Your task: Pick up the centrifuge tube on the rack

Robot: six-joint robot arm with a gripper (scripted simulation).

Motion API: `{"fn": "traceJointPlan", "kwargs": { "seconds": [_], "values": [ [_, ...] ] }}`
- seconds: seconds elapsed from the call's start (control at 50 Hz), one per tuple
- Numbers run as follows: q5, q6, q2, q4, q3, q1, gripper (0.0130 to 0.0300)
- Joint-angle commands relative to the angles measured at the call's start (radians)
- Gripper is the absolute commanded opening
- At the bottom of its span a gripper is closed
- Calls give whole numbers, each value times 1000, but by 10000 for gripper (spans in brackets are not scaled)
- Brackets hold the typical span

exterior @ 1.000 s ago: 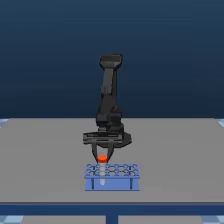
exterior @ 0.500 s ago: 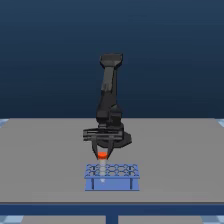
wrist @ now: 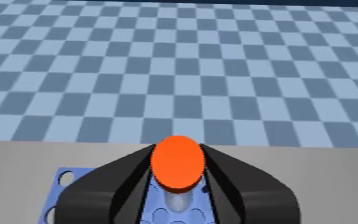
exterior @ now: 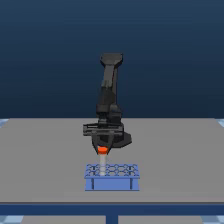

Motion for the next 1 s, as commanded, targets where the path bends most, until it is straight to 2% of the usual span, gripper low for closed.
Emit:
{"fn": "traceJointPlan", "kwargs": {
  "seconds": [0.02, 0.44, 1.0],
  "values": [
    [16, 97, -8, -77, -6, 0, 130],
    [36, 458, -36, -433, -31, 0, 130],
    [34, 898, -63, -870, -59, 0, 130]
  ]
}}
